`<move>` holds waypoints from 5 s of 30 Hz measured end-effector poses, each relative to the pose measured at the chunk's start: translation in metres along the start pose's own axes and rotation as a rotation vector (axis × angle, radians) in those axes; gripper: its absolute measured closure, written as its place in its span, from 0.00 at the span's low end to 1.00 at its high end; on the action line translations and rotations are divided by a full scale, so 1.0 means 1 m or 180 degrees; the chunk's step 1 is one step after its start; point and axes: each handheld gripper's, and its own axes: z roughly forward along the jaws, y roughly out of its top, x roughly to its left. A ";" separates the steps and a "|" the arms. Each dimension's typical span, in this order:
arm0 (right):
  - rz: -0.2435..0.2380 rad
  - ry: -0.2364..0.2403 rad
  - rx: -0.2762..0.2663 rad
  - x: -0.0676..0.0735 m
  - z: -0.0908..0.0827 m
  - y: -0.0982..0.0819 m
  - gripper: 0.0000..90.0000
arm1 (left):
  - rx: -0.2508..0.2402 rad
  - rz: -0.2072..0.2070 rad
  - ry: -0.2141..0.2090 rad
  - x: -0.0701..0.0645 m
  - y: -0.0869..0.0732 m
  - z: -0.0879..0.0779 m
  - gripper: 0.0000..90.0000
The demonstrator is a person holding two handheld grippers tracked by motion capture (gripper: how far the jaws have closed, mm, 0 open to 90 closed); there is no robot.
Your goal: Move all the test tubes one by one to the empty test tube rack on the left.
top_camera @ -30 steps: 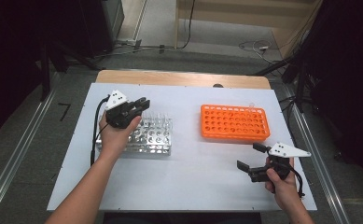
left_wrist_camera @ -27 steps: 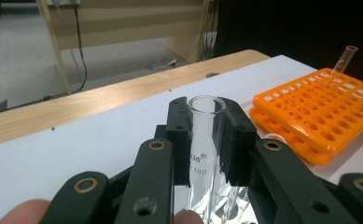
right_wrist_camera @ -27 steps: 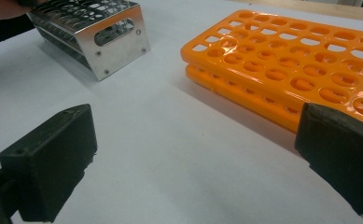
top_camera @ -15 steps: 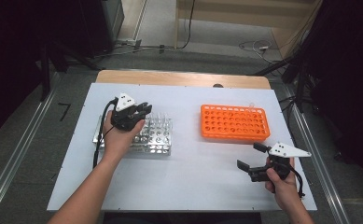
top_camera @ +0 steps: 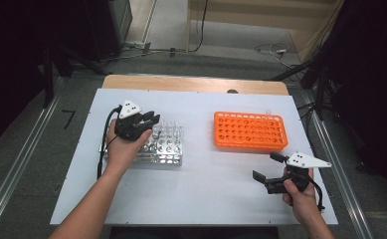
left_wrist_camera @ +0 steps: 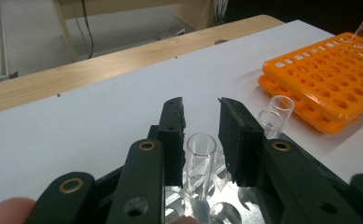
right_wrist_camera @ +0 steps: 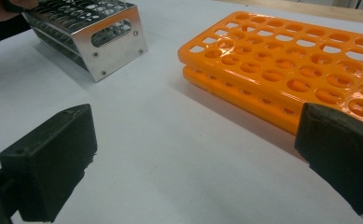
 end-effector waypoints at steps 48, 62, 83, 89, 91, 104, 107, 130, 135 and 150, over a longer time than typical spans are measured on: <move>0.0226 -0.0380 -0.0101 -0.038 0.016 0.032 0.00 | -0.0503 -0.0005 -0.0667 -0.046 -0.057 -0.100 0.00; 0.0461 -0.0744 0.0006 -0.074 0.045 0.054 0.19 | -0.0452 -0.0021 -0.0703 -0.052 -0.065 -0.098 0.00; 0.0687 -0.1240 0.0366 -0.109 0.083 0.060 0.66 | -0.0424 -0.0060 -0.0740 -0.052 -0.066 -0.096 0.00; 0.0678 -0.1316 0.0388 -0.109 0.085 0.059 0.75 | -0.0419 -0.0074 -0.0739 -0.052 -0.066 -0.095 0.00; 0.0602 -0.1368 0.0398 -0.108 0.086 0.059 0.78 | -0.0396 -0.0093 -0.0733 -0.052 -0.066 -0.095 0.00; 0.0637 -0.1419 0.0257 -0.108 0.080 0.062 0.82 | -0.0403 -0.0092 -0.0719 -0.052 -0.066 -0.094 0.00; 0.0621 -0.1406 0.0164 -0.107 0.074 0.064 0.82 | -0.0400 -0.0087 -0.0718 -0.052 -0.066 -0.094 0.00; 0.0379 -0.0997 -0.0183 -0.061 0.033 0.076 0.82 | -0.0397 -0.0034 -0.0696 -0.054 -0.064 -0.094 0.00; 0.0305 -0.0855 -0.0214 -0.040 0.027 0.074 0.82 | -0.0403 0.0025 -0.0702 -0.056 -0.063 -0.094 0.00; 0.0101 -0.0394 -0.0238 0.023 0.024 0.063 0.82 | -0.0409 0.0103 -0.0749 -0.064 -0.061 -0.092 0.00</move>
